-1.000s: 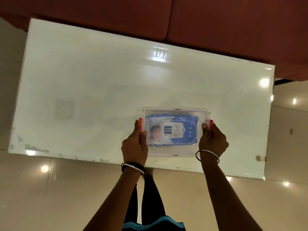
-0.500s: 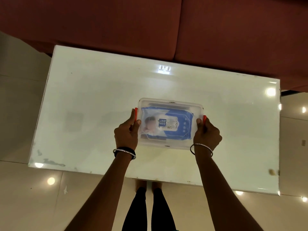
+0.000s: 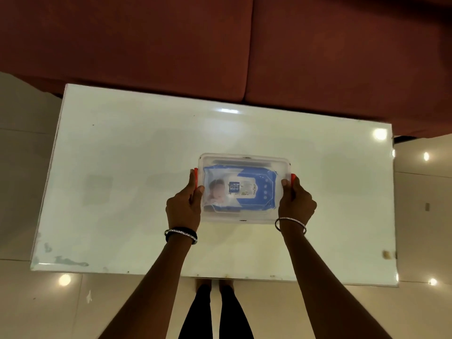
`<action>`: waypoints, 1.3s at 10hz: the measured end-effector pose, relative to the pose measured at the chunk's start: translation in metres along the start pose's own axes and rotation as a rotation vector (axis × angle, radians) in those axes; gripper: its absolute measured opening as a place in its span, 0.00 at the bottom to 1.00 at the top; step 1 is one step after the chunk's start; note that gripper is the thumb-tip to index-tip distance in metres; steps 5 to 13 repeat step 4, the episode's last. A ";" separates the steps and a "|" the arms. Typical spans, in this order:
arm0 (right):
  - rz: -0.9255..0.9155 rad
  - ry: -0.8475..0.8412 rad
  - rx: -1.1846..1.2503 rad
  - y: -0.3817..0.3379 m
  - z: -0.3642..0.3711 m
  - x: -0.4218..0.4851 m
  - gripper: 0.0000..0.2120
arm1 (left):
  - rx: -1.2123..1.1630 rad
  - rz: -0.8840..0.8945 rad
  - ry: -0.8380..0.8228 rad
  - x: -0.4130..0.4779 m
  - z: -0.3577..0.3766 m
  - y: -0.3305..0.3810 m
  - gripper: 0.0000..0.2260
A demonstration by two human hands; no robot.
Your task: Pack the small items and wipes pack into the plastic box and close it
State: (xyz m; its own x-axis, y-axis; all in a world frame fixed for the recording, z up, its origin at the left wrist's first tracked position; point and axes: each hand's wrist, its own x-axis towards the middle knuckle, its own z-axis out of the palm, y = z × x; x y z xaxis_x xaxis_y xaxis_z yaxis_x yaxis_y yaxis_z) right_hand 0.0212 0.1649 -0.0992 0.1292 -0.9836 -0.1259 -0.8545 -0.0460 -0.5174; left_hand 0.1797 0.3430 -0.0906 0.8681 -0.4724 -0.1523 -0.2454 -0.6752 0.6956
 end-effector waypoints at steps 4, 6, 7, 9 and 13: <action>-0.105 -0.419 -0.423 -0.062 -0.064 0.016 0.15 | 0.692 -0.067 -0.468 0.018 -0.035 0.073 0.21; -0.105 -0.419 -0.423 -0.062 -0.064 0.016 0.15 | 0.692 -0.067 -0.468 0.018 -0.035 0.073 0.21; -0.105 -0.419 -0.423 -0.062 -0.064 0.016 0.15 | 0.692 -0.067 -0.468 0.018 -0.035 0.073 0.21; -0.105 -0.419 -0.423 -0.062 -0.064 0.016 0.15 | 0.692 -0.067 -0.468 0.018 -0.035 0.073 0.21; -0.105 -0.419 -0.423 -0.062 -0.064 0.016 0.15 | 0.692 -0.067 -0.468 0.018 -0.035 0.073 0.21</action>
